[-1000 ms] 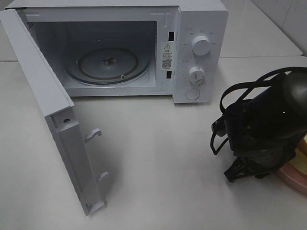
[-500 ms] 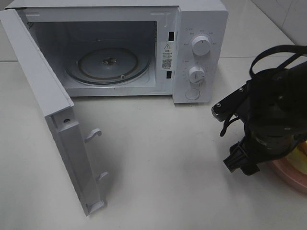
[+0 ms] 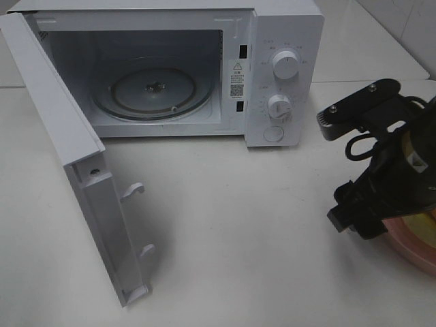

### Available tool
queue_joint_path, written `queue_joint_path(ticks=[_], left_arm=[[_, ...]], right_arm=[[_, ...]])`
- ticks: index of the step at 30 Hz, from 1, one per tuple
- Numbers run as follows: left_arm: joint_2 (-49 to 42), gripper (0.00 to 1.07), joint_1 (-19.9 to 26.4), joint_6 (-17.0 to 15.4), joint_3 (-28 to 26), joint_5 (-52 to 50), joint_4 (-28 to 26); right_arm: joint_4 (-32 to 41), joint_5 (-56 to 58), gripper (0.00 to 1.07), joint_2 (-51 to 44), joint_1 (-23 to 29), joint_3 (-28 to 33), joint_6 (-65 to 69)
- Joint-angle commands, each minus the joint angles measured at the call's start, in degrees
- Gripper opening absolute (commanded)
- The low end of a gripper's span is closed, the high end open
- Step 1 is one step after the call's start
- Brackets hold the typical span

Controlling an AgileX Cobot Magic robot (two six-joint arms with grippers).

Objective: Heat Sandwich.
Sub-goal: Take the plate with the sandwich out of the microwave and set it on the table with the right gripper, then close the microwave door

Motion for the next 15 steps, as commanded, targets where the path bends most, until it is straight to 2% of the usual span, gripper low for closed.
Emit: queue_joint_path(ticks=[1,10,15], left_arm=[[-1.3,1.01,0.1,0.0,0.2,-0.3,0.1],[-1.3,1.01,0.1,0.0,0.2,-0.3,0.1],[-1.3,1.01,0.1,0.0,0.2,-0.3,0.1]], right_arm=[[5.0,0.6,0.78,-5.1,-0.2,-0.2,-4.8],[15.2,2.6,0.78,-17.1,-0.2,-0.2,-13.6],[17.9,6.4,0.78,-23.1,-0.2,-0.2,-16.2]])
